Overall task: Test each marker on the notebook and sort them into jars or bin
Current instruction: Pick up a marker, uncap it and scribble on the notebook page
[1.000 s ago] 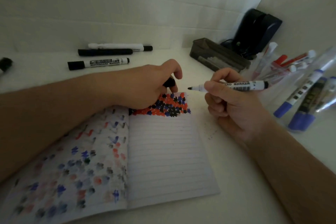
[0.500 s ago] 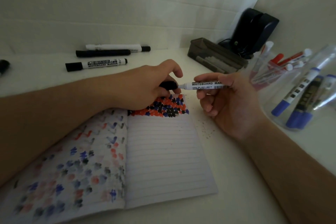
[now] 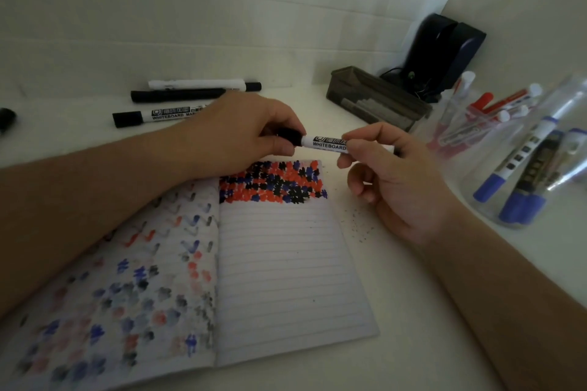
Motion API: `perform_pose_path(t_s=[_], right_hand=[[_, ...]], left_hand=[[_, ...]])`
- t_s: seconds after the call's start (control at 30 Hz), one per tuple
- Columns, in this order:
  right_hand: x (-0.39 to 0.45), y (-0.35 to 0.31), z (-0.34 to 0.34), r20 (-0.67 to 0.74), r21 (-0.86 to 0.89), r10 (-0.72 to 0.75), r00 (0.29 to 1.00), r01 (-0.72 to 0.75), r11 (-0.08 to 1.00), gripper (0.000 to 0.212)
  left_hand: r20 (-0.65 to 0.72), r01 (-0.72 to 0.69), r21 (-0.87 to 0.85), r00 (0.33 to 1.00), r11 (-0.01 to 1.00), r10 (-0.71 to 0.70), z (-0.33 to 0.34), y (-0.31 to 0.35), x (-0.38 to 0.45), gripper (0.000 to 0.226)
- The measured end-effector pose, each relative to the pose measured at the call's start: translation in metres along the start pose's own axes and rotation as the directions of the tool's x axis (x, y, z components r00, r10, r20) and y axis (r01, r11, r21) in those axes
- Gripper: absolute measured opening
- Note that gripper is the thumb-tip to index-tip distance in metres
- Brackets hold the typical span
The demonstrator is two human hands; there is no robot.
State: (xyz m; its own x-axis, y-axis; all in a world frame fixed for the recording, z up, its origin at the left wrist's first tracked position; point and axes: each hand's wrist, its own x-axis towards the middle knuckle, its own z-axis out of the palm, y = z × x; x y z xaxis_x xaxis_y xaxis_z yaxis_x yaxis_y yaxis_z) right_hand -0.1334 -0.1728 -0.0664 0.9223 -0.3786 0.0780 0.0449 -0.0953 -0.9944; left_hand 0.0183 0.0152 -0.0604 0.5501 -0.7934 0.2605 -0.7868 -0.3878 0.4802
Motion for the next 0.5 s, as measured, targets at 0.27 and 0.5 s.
perform_pose_path(t_s=[0.27,0.5], right_hand=[[0.003,0.004,-0.005,-0.004,0.001,-0.024,1.000,0.024,1.000,0.014],[0.001,0.004,-0.006,0.094,0.046,-0.061,0.994,0.057,0.997,0.007]], left_hand=[[-0.098,-0.081,-0.133,0.993,0.988,0.068,0.000,0.008,-0.001,0.017],[0.007,-0.056,-0.247,0.998,0.967,0.060,0.003,0.029,-0.008,0.012]])
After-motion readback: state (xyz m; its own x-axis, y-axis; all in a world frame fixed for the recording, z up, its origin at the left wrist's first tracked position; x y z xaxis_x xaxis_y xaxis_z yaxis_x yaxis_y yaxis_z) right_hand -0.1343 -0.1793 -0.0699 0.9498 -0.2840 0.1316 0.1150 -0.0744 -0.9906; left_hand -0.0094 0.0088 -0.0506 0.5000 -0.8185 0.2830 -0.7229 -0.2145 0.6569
